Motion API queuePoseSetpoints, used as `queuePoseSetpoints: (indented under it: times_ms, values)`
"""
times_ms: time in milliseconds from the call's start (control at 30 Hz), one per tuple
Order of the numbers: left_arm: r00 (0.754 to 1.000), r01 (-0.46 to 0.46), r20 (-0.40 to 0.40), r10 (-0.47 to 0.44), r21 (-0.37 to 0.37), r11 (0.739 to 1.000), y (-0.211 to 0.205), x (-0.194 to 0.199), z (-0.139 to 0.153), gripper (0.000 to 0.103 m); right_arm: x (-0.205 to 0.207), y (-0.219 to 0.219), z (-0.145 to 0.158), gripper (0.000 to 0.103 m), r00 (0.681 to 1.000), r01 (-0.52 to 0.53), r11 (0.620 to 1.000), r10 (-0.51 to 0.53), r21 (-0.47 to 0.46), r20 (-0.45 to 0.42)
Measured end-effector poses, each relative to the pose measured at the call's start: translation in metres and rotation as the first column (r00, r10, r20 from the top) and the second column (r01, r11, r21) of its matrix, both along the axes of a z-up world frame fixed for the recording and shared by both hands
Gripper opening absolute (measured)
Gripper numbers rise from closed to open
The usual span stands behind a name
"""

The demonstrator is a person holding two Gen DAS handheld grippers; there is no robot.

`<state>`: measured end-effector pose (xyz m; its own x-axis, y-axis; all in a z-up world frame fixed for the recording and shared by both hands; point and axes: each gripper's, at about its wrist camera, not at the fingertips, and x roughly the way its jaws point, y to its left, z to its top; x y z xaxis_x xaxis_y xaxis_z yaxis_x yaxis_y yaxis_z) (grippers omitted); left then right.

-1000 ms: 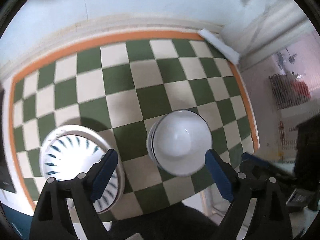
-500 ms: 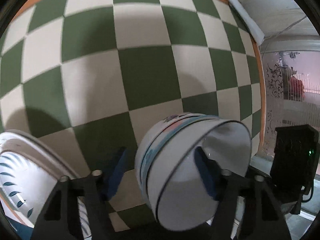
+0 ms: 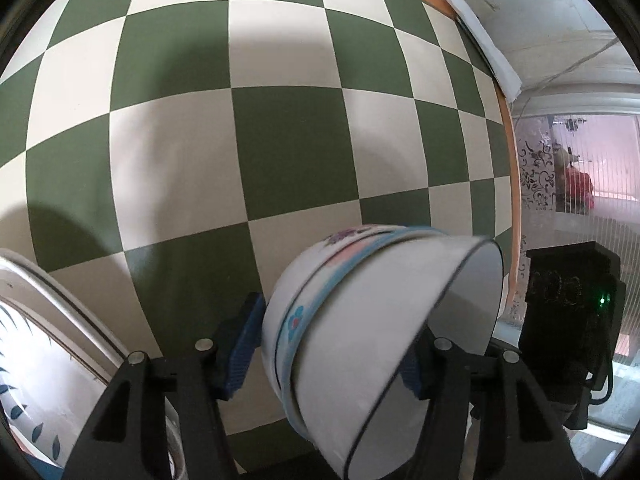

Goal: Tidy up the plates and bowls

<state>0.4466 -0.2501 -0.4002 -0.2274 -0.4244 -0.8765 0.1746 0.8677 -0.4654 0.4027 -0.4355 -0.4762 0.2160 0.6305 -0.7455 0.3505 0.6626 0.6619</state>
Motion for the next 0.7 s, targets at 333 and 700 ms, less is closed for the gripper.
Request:
queuePoseSetpoints:
  times_ms: [333,700]
  values:
    - [0.998,-0.044,0.048,0.044,-0.002,0.999,0.008,0.000,0.015,0.058,0.011,0.005,0.021,0.050,0.995,-0.073,0.997,0.075,-0.034,0.061]
    - [0.985,-0.143,0.094,0.144,-0.022,0.990,0.070,-0.003,0.066,0.058,0.030,0.057,0.069,0.051,0.974,-0.190,0.980,0.196,-0.062,0.117]
